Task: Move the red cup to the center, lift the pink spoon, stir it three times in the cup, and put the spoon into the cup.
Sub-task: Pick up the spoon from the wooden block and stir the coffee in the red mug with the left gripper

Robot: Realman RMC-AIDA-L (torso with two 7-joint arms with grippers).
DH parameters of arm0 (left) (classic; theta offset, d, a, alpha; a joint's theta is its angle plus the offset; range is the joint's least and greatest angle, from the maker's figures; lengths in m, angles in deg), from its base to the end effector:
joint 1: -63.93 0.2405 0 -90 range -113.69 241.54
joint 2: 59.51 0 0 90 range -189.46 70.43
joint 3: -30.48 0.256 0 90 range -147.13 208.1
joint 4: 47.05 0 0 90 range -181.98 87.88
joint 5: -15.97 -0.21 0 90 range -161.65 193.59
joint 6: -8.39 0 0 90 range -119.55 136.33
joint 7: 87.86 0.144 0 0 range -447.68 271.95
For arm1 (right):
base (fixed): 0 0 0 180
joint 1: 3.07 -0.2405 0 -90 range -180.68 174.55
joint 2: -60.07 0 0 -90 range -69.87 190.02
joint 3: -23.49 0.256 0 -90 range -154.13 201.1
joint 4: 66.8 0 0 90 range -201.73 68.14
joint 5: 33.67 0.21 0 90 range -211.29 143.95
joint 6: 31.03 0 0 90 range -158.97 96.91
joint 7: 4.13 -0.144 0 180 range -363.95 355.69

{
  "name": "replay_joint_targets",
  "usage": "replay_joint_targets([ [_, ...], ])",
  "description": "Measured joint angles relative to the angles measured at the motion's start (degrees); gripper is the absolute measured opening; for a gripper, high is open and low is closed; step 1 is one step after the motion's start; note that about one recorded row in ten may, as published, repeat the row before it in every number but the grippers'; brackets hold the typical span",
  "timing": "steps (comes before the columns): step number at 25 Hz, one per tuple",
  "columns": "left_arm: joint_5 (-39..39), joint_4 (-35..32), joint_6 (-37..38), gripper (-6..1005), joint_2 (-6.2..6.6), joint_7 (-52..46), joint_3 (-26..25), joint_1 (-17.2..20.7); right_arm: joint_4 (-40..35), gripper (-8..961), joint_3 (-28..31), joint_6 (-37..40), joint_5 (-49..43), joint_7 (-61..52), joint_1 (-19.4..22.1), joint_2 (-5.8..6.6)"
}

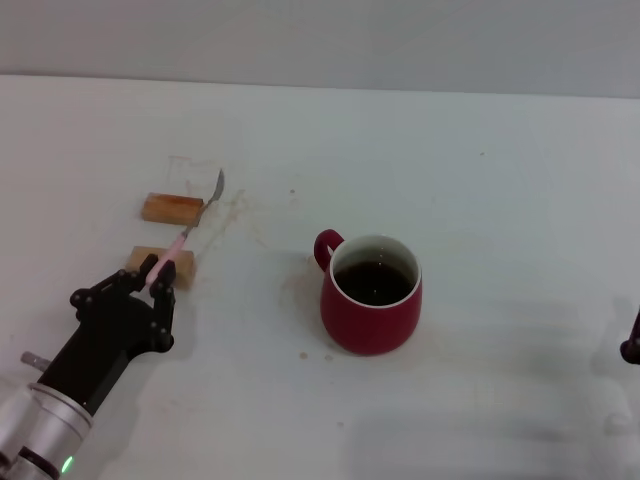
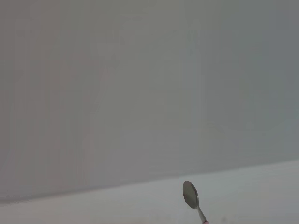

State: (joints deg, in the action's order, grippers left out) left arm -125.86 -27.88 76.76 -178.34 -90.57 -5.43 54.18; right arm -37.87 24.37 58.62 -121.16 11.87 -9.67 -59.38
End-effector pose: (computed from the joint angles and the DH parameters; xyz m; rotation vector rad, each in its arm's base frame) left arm -0.3275 0.2348 -0.0754 -1.9012 -0.5012 -0.6562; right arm 0.3210 0.1834 -0.0597 -1.4863 0.5205 0.6385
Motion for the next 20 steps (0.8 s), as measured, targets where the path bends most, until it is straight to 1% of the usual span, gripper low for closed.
replay_joint_targets([
  [1,-0.15,0.0,2.21,138,0.09,0.6,0.36,0.01,-0.01,0,0.0,-0.18,0.0,0.0,-0.02,-0.02],
  [2,-0.15,0.0,2.21,138,0.09,0.6,0.36,0.01,-0.01,0,0.0,-0.35,0.0,0.0,-0.05,-0.03],
  [6,-0.27,0.03,6.06,138,0.42,0.91,0.92,0.03,-0.03,0,0.0,-0.47,0.0,0.0,-0.06,-0.06],
  [9,-0.35,0.06,6.63,138,0.77,0.93,1.23,-0.45,-0.08,0,0.05,-0.48,0.01,0.0,0.08,-0.07],
  [12,-0.44,-0.11,5.63,138,1.26,0.5,1.26,-1.7,-0.1,0,0.06,-0.44,0.03,0.0,0.15,-0.07],
  [15,-0.43,0.28,4.14,138,2.38,-0.31,0.86,-3.05,-0.1,0,0.02,-0.33,0.04,-0.01,0.21,-0.05],
  [16,-0.31,1.22,1.63,138,3.45,-2.01,-0.32,-4.25,-0.1,1,0.01,-0.29,0.04,-0.01,0.24,-0.05],
  [17,-0.31,1.22,1.63,138,3.45,-2.01,-0.32,-4.25,-0.1,1,0.01,-0.26,0.04,-0.01,0.24,-0.04],
  [20,-0.44,3.22,-3.72,138,4.95,-3.52,-3.3,-5.89,-0.1,1,0.0,-0.12,0.04,-0.02,0.26,-0.02],
])
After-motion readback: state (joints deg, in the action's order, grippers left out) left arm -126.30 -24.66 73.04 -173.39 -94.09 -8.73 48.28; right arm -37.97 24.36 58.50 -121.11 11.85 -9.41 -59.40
